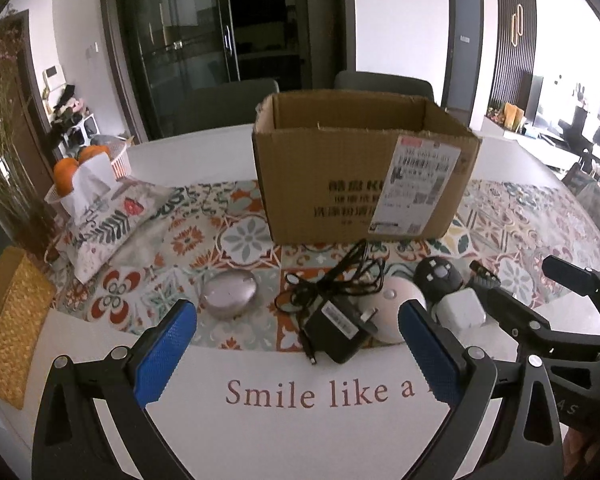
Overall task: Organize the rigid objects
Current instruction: 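Grasp the white cube charger with the right gripper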
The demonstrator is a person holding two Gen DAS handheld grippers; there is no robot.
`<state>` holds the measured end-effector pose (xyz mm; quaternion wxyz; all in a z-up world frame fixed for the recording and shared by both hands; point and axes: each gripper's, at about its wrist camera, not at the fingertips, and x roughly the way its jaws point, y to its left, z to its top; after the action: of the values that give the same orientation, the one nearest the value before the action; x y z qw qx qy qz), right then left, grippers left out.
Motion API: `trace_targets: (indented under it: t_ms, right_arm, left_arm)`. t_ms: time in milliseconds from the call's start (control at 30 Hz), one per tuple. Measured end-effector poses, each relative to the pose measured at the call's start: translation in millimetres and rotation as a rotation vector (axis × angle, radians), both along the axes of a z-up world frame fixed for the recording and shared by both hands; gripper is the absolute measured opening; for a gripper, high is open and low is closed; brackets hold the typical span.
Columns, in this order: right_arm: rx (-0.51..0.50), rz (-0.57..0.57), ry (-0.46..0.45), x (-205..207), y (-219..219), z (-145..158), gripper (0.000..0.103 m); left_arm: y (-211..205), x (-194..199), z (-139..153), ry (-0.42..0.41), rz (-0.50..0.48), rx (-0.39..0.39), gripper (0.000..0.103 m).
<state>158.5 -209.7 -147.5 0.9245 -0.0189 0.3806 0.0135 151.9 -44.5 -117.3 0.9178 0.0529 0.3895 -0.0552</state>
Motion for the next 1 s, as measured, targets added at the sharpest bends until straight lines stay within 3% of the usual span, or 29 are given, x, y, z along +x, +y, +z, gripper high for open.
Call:
trace_targets:
  t_ms: [533,1000]
  right_arm:
    - [0.027,0.005,0.098,10,-7,-57,0.065]
    - [0.027,-0.006,0.124,29,-14,-82,0.056]
  left_arm:
    - [-9,9,-48,0.062,-0.015,0.04,0.102]
    - [-15,25,-69,0.079,-0.029,0.052,0.102]
